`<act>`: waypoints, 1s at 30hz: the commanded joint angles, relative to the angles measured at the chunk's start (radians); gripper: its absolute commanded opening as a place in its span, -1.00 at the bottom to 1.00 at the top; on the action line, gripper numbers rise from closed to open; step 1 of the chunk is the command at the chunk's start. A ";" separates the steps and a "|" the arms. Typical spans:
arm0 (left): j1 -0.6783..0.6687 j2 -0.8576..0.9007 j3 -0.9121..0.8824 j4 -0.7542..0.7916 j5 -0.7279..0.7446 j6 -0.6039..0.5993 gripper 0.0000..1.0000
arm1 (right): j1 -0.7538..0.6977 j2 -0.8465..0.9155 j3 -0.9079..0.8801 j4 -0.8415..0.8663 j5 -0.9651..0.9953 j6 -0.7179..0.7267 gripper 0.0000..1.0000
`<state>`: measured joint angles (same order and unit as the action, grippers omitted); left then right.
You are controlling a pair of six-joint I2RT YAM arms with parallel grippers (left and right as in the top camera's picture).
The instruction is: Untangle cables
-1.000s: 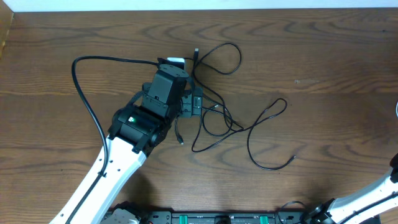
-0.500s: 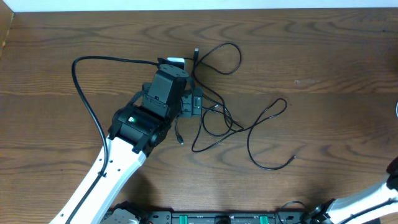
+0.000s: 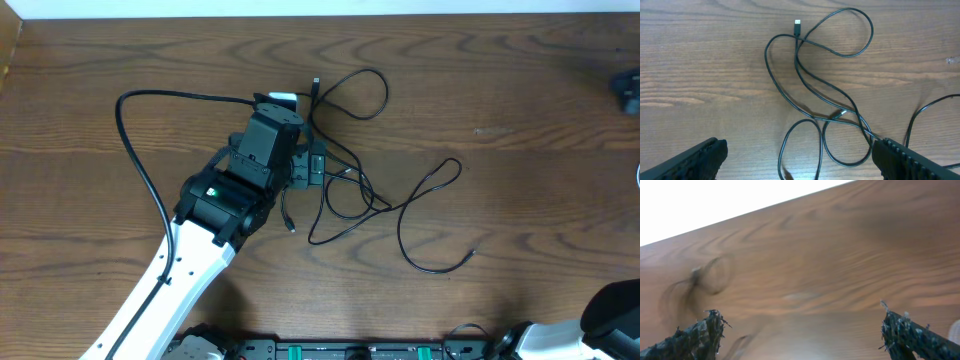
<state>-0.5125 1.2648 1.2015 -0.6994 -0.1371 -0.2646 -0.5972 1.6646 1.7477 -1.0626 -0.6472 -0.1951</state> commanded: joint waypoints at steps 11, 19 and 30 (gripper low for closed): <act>-0.002 0.005 0.012 0.000 -0.010 0.006 0.95 | 0.315 -0.002 0.004 -0.188 -0.061 0.119 0.99; -0.002 0.005 0.012 0.000 -0.010 0.006 0.94 | 0.516 -0.002 0.004 -0.199 0.049 0.120 0.99; -0.001 0.006 0.012 0.000 -0.010 0.006 0.95 | 0.760 0.025 0.004 -0.142 0.175 0.121 0.98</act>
<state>-0.5125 1.2648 1.2015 -0.6994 -0.1371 -0.2646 0.1200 1.6726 1.7470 -1.2098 -0.5316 -0.0834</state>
